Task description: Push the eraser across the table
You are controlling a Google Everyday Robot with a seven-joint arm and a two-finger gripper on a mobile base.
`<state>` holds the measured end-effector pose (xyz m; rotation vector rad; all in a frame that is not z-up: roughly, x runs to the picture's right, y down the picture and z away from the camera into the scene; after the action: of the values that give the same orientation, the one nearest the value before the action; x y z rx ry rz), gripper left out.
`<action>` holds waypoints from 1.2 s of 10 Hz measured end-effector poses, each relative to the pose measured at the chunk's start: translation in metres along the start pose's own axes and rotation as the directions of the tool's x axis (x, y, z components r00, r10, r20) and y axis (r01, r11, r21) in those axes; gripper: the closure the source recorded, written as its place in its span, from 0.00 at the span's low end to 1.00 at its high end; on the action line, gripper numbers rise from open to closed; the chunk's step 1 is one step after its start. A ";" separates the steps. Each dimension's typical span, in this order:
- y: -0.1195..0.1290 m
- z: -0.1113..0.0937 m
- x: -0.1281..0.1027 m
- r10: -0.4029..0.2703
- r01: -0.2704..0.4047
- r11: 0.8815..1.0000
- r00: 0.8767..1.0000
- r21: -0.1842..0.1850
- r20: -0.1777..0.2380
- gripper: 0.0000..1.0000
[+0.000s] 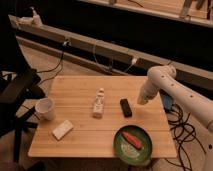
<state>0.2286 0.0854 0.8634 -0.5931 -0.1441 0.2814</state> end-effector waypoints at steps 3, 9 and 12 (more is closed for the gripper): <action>-0.013 0.016 0.000 0.029 -0.028 1.000 0.998 -0.011 0.055 1.00; -0.006 0.053 0.006 0.054 -0.046 0.993 0.996 -0.109 0.075 1.00; 0.002 0.072 -0.007 0.027 -0.014 0.986 0.997 -0.168 0.075 1.00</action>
<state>0.2057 0.1232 0.9208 -0.7516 -0.2379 0.3140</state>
